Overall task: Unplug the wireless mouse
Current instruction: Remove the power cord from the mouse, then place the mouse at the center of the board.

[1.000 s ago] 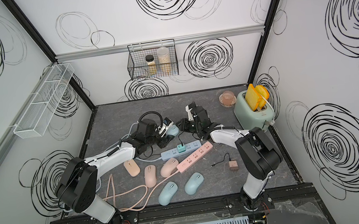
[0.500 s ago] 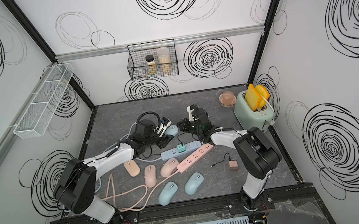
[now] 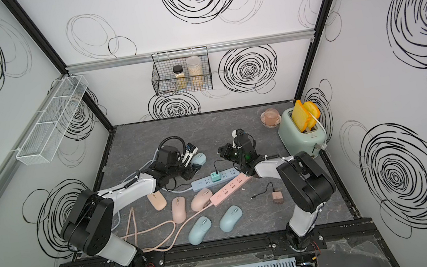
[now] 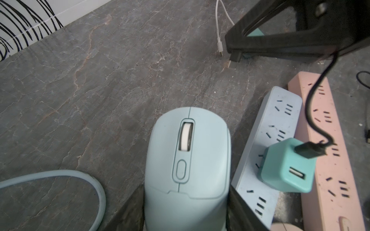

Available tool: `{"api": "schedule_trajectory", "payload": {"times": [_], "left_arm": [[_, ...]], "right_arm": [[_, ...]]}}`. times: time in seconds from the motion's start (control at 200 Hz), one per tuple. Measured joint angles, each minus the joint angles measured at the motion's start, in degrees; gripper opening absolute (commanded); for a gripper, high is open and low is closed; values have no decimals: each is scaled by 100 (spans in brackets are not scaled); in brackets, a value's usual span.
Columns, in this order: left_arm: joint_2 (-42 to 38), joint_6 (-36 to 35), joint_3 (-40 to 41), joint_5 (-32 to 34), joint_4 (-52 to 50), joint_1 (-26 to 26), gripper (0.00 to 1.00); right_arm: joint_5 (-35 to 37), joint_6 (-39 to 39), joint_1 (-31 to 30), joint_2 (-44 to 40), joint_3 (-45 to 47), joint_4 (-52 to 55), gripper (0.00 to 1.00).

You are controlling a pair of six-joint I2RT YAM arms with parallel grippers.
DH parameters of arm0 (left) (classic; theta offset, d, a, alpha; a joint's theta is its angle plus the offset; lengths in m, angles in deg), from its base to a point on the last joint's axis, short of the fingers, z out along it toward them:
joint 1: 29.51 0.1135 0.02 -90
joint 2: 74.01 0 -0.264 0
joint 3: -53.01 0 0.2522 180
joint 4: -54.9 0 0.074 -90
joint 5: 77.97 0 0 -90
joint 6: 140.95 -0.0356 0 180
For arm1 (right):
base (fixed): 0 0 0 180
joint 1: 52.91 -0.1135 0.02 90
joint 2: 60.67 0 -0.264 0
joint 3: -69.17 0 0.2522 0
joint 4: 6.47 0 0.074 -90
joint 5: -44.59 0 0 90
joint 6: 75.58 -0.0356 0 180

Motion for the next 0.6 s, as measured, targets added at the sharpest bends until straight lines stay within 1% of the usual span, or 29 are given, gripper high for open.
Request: {"api": "schedule_trajectory", "payload": {"times": [0.01, 0.04, 0.06, 0.1, 0.135, 0.17, 0.295, 0.36, 0.395, 0.455, 0.495, 0.575, 0.6], "left_arm": [[0, 2, 0, 4, 0, 0, 0], [0, 9, 0, 26, 7, 0, 0], [0, 17, 0, 39, 9, 0, 0], [2, 44, -2, 66, 7, 0, 0], [13, 68, -7, 92, 7, 0, 0], [42, 92, -26, 122, 7, 2, 0], [254, 205, -146, 234, 33, 7, 0], [328, 271, -157, 267, 42, 11, 0], [358, 310, -157, 275, 59, 13, 12], [396, 385, -157, 313, 116, 17, 21], [411, 428, -157, 321, 181, 24, 31], [417, 505, -157, 339, 321, 44, 43], [424, 525, -157, 345, 372, 52, 45]], "right_arm": [[-9, 4, -7, 20, -31, 33, 12], [-11, 15, -17, 68, -129, 111, 37], [-7, 20, -24, 107, -199, 149, 49], [7, 61, -52, 164, -304, 197, 62], [22, 79, -74, 177, -345, 221, 68], [52, 109, -96, 175, -361, 258, 71], [219, 332, -120, 120, -378, 588, 76], [400, 496, -120, -44, -378, 859, 80], [479, 597, -120, -175, -378, 979, 80], [623, 772, -120, -461, -378, 1174, 81], [728, 874, -120, -680, -380, 1279, 81], [848, 1106, -120, -1117, -387, 1443, 80], [883, 1176, -120, -1241, -398, 1499, 80]]}}
